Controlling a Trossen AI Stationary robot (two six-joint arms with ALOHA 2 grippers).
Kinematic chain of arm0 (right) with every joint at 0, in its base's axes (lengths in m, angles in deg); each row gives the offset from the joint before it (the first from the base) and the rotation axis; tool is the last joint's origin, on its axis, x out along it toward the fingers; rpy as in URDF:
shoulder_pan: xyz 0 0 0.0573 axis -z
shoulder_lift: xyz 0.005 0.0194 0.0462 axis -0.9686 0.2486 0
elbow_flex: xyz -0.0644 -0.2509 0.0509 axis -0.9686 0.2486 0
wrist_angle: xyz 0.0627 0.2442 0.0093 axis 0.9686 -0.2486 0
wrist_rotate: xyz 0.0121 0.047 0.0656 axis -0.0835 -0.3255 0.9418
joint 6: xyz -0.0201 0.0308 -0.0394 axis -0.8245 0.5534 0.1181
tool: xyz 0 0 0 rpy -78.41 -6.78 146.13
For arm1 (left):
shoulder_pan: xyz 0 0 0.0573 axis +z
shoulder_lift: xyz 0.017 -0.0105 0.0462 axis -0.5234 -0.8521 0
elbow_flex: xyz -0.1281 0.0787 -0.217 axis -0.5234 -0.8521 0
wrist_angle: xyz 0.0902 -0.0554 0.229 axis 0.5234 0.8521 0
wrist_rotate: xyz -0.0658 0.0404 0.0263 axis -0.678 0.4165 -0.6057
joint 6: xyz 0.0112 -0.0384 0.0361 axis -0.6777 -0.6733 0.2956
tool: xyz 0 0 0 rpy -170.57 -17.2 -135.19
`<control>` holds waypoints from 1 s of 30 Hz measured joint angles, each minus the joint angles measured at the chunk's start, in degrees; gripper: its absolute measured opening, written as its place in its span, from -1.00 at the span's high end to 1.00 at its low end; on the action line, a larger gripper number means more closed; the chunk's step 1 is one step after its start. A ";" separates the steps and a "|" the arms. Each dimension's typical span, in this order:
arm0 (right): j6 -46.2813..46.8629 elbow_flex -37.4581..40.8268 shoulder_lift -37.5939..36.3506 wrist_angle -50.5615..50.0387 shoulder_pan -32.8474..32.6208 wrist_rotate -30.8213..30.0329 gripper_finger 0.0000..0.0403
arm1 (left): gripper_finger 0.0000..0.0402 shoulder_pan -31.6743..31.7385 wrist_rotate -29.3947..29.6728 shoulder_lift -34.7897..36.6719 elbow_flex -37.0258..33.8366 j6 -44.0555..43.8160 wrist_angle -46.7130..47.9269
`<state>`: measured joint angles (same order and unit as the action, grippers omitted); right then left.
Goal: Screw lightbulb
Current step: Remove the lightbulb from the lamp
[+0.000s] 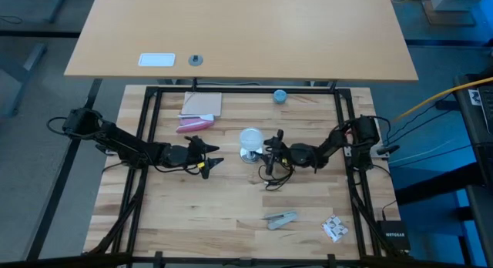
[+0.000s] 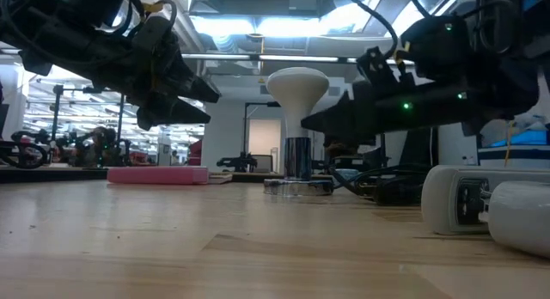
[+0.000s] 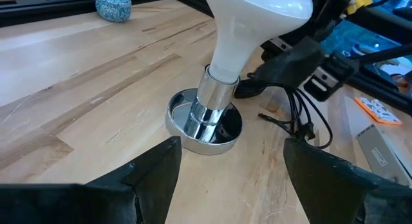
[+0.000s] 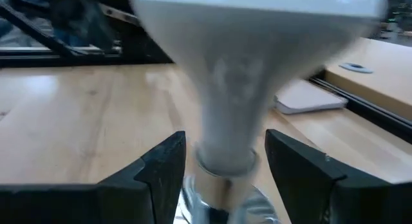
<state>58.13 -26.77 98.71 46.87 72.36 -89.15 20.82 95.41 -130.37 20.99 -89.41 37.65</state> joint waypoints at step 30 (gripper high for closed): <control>-1.57 -11.01 -0.01 -18.60 1.81 0.21 -0.07 | -0.32 0.00 0.00 0.01 0.00 -0.21 0.18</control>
<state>56.56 -37.78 98.70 28.27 74.17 -88.94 20.82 95.41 -130.36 20.99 -89.63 37.83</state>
